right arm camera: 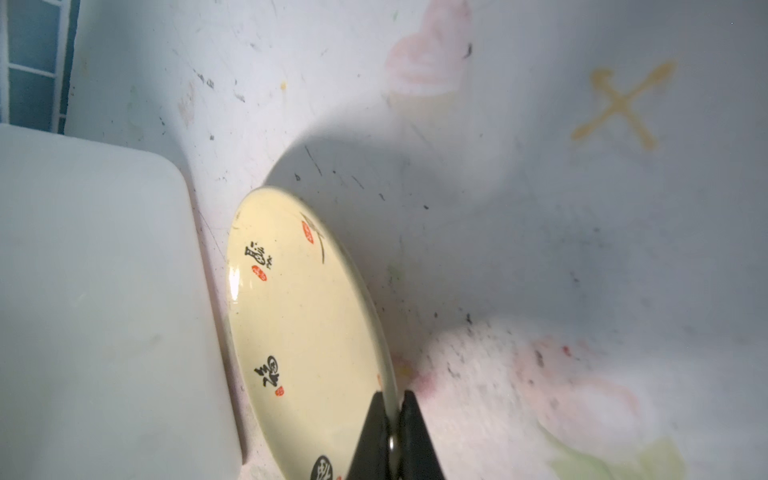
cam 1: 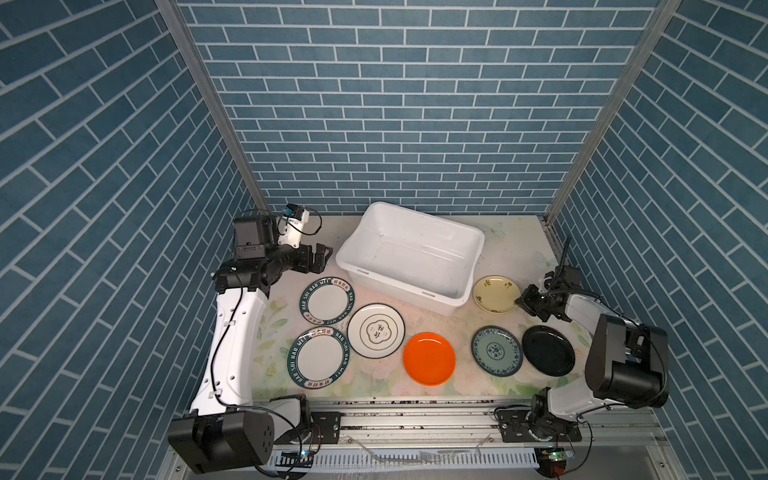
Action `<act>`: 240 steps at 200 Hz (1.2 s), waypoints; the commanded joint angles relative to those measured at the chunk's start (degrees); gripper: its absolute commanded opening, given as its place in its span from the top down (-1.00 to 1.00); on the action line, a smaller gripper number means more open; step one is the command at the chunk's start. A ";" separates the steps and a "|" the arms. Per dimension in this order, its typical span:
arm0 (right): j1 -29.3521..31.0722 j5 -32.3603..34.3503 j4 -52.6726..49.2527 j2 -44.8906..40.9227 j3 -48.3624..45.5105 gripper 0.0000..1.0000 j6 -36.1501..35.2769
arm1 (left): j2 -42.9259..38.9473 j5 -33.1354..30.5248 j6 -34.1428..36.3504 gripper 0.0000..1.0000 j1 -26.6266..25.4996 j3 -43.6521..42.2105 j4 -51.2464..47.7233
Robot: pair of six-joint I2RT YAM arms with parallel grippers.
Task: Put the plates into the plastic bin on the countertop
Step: 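Grip the cream plate's rim with the right gripper and tilt it up, then carry the cream plate with the right gripper over the white bin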
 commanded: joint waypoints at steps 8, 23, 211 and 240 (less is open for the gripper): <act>-1.32 3.40 -5.29 -5.02 2.61 1.00 -0.73 | 0.27 0.98 0.33 -0.99 -0.36 1.89 -0.66; -1.95 4.28 -6.26 -7.25 2.51 1.00 -0.51 | 0.60 1.05 0.37 -0.99 -0.31 2.16 -0.71; -5.57 3.92 -19.20 -24.79 13.18 1.00 1.11 | 3.94 1.71 1.30 -0.99 -0.46 6.63 -2.55; -5.24 1.28 -19.97 -22.68 17.52 1.00 1.04 | 3.96 1.78 0.95 -0.99 -0.44 6.82 -2.72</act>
